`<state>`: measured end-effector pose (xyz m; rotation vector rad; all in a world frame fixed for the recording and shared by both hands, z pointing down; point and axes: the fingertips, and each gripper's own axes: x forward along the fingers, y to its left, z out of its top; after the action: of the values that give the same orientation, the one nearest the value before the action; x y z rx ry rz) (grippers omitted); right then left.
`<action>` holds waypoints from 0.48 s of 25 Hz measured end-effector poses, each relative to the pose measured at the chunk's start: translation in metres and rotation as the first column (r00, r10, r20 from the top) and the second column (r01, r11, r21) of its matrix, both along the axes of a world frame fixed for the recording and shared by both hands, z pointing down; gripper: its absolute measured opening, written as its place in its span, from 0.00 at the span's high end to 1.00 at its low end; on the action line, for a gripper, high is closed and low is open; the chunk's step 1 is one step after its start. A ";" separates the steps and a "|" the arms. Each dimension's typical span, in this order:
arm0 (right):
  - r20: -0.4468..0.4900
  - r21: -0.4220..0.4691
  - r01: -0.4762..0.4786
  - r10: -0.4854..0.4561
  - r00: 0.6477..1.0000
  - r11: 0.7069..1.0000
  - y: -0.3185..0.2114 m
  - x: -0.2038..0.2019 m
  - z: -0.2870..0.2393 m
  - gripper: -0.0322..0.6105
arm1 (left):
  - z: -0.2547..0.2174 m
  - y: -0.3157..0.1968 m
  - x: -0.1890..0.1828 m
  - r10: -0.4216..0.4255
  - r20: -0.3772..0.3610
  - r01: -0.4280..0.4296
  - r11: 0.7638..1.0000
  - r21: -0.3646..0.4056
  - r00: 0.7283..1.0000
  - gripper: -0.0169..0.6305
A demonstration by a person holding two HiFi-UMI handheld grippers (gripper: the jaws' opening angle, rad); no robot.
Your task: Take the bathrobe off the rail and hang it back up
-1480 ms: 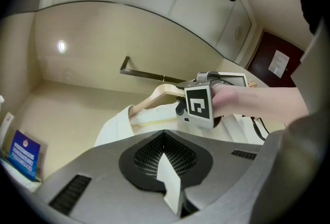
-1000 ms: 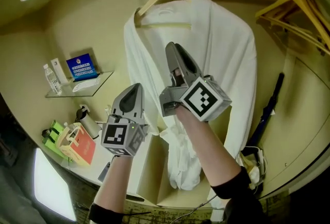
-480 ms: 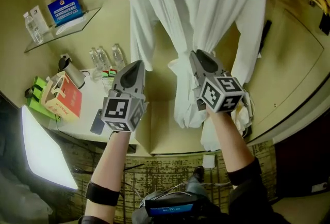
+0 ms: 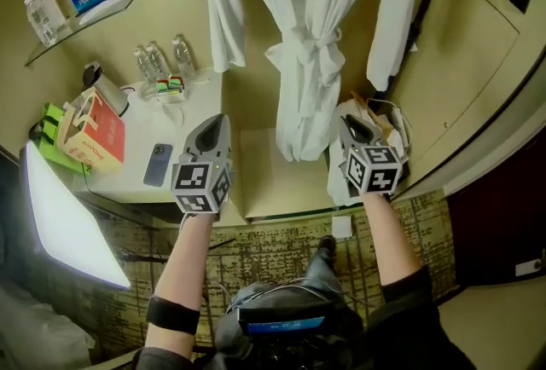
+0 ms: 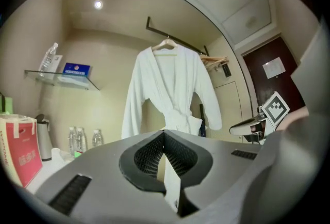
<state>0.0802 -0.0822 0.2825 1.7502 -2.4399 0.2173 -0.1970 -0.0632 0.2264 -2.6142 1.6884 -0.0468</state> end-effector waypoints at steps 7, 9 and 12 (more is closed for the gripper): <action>-0.010 -0.094 -0.045 0.045 0.999 0.995 0.039 0.020 0.061 0.92 | 0.053 0.027 -0.001 0.013 0.010 -0.012 0.996 -0.089 1.000 0.97; -0.029 -0.115 -0.060 0.057 0.998 0.992 0.045 0.024 0.073 0.92 | 0.063 0.030 -0.006 0.009 -0.004 -0.009 0.995 -0.101 1.000 0.97; -0.040 -0.139 -0.080 0.075 0.996 0.987 0.054 0.033 0.084 0.92 | 0.072 0.035 -0.006 0.008 -0.015 -0.009 0.993 -0.118 1.000 0.97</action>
<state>0.1128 -0.0279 0.3662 1.7746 -2.2750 0.3547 -0.2027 -0.0283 0.2983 -2.7115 1.7305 -0.1313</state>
